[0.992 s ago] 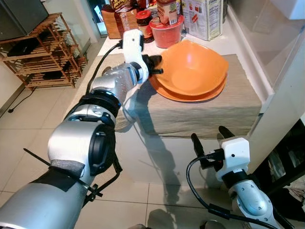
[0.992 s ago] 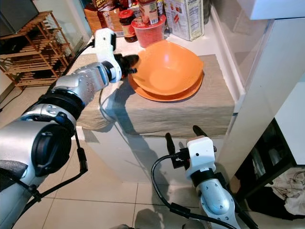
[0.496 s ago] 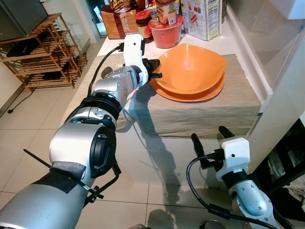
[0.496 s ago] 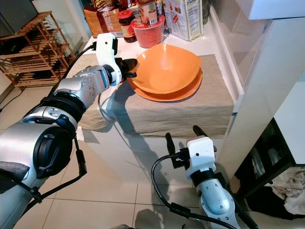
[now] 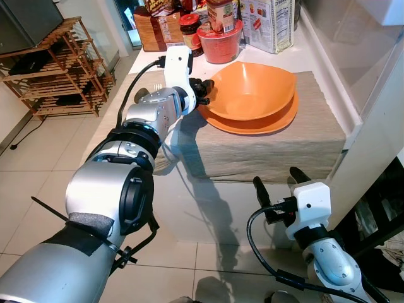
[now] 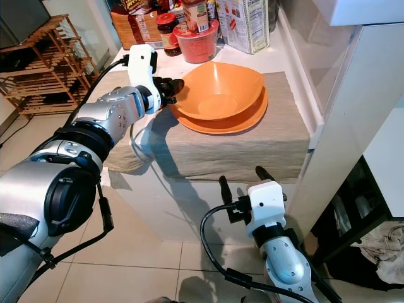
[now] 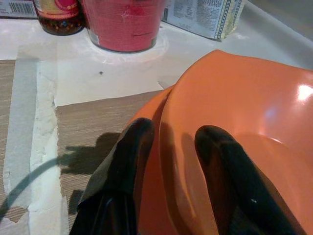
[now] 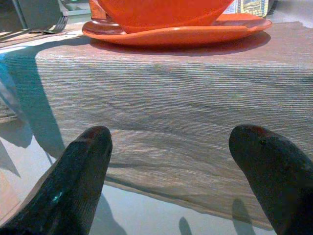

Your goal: Setting the table

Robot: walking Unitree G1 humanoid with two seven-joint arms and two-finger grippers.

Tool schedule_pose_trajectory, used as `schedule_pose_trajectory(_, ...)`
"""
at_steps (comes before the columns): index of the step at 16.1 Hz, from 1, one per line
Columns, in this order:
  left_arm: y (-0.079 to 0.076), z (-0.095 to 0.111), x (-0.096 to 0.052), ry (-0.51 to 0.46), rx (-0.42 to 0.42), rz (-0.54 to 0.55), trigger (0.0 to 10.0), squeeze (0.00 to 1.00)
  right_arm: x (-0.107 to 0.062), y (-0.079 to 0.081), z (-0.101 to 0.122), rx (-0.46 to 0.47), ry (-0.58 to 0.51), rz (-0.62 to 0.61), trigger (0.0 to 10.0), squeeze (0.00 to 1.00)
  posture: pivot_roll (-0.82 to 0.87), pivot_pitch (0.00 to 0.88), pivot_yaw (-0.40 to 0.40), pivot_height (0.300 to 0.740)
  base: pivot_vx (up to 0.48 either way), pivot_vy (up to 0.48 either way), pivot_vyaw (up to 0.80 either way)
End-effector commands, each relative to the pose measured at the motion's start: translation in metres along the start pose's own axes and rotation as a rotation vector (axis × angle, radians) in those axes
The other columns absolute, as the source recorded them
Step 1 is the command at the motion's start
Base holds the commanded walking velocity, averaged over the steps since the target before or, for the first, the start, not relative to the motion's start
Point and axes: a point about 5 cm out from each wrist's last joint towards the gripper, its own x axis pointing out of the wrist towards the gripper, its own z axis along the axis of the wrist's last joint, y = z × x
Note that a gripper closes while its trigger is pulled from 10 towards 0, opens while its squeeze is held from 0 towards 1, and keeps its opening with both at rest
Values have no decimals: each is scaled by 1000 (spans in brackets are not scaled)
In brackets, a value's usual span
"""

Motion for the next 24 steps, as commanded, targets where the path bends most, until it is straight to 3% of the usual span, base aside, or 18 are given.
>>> schedule_pose_trajectory(1,4,20,-3,-51,15,9,10000,1000,1,3,-3,9,18,10,10000,0,-189,70,199,740,0,0,0)
schedule_pose_trajectory(3,6,31,-5,-87,36,12,10000,1000,0,4,-4,9,20,12,10000,0,-187,70,199,740,0,0,0)
schedule_pose_trajectory(10,15,41,-17,-138,163,-75,10000,1000,0,5,-6,14,25,10,10000,0,-165,60,204,740,0,0,0)
schedule_pose_trajectory(11,17,42,-24,-150,182,-104,10000,1000,0,5,-7,15,25,8,10000,0,-160,57,204,740,0,0,0)
schedule_pose_trajectory(12,23,41,-44,-180,224,-118,10000,1000,0,5,-9,16,27,9,10000,0,-140,49,200,740,0,0,0)
schedule_pose_trajectory(13,24,39,-49,-185,241,-116,10000,1000,1,5,-9,16,28,10,10000,0,-137,47,198,740,0,0,0)
schedule_pose_trajectory(14,24,26,-60,-178,271,-124,10000,1000,2,5,-10,15,28,17,10000,0,-123,41,193,740,0,0,0)
schedule_pose_trajectory(16,32,-10,-77,-157,230,-77,10000,1000,7,6,-11,14,23,33,10000,0,-109,31,183,740,0,0,0)
schedule_pose_trajectory(18,30,-23,-93,-189,209,-43,10000,1000,9,6,-11,12,18,43,10000,0,-100,25,174,740,0,0,0)
schedule_pose_trajectory(19,27,-25,-100,-207,201,-38,10000,953,10,6,-12,11,17,45,10000,0,-95,22,169,740,0,0,0)
schedule_pose_trajectory(20,21,-22,-110,-249,187,-24,10000,0,11,6,-12,8,16,48,10000,0,-88,18,163,740,0,0,0)
schedule_pose_trajectory(22,9,-21,-127,-312,153,24,10000,0,13,5,-13,-3,9,56,10000,0,-80,15,159,740,0,0,0)
schedule_pose_trajectory(24,0,-41,-137,-306,118,71,10000,0,16,5,-13,-5,2,56,10000,0,-74,12,152,740,0,0,0)
